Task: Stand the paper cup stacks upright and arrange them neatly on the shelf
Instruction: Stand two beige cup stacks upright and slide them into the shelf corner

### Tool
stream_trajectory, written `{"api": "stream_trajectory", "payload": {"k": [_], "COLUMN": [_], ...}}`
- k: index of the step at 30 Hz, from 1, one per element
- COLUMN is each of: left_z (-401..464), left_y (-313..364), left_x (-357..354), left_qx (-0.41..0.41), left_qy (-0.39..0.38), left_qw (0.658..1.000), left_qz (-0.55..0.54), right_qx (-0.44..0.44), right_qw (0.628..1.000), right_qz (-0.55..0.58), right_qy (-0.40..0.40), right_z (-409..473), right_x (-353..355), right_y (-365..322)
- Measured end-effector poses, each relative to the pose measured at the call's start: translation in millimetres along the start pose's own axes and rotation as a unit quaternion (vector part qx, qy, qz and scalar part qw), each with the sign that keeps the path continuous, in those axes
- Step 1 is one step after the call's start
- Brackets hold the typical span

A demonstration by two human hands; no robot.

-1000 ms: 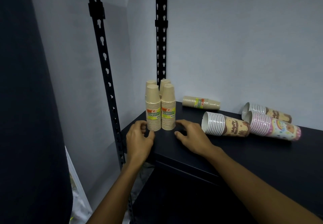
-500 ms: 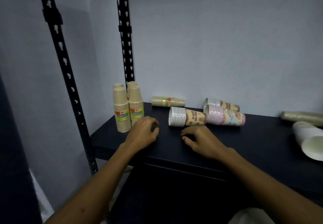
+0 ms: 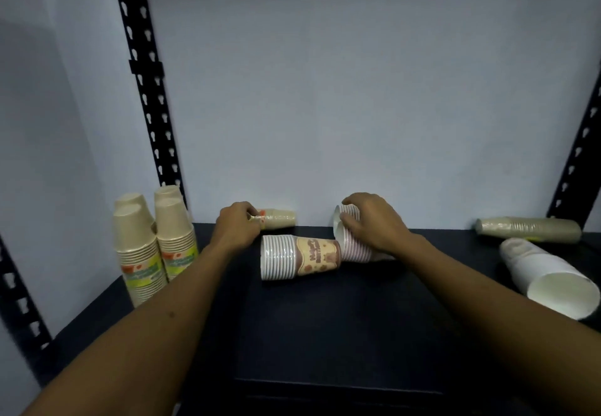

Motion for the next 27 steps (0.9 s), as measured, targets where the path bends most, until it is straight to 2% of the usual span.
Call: {"api": "stream_trajectory", "payload": {"k": [2, 4, 8, 11, 14, 19, 22, 24, 27], "left_z": [15, 28, 45, 51, 53, 45, 33, 21, -5], "left_y": [-4, -4, -6, -5, 1, 27, 57, 81, 124], "left_x": [-7, -18, -44, -51, -50, -39, -24, -17, -16], "left_qx": [0.009, -0.001, -0.029, -0.062, -0.084, -0.078, -0.084, -0.091, -0.122], "left_qy": [0.012, 0.006, -0.026, -0.008, -0.015, -0.064, -0.054, -0.043, -0.053], "left_qw": [0.999, 0.993, 0.962, 0.941, 0.935, 0.970, 0.986, 0.993, 0.989], "left_qz": [0.034, 0.120, 0.270, 0.332, 0.344, 0.222, 0.134, 0.062, -0.057], "right_qx": [-0.026, -0.051, -0.067, -0.063, -0.064, -0.101, -0.116, -0.124, -0.143], "right_qw": [0.999, 0.998, 0.996, 0.997, 0.996, 0.990, 0.970, 0.951, 0.944], "right_qz": [0.010, 0.030, 0.059, 0.047, 0.041, 0.066, 0.169, 0.226, 0.225], "right_qy": [-0.023, -0.033, 0.006, 0.023, 0.034, 0.068, 0.132, 0.170, 0.193], "right_z": [13, 18, 19, 19, 19, 17, 12, 7, -6], "right_x": [-13, -24, -32, -33, -31, -28, -14, 0, 24], "right_y": [15, 26, 39, 42, 42, 43, 42, 44, 58]}}
Point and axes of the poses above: each hand's wrist, its own z-axis towards the middle knuckle, its own x-axis out of the back of the hand, y = z × x, the point moved 9 cm from there along z, towards the middle knuckle, and after that the axes turned 8 degrees about x, right-handed, at the moved point
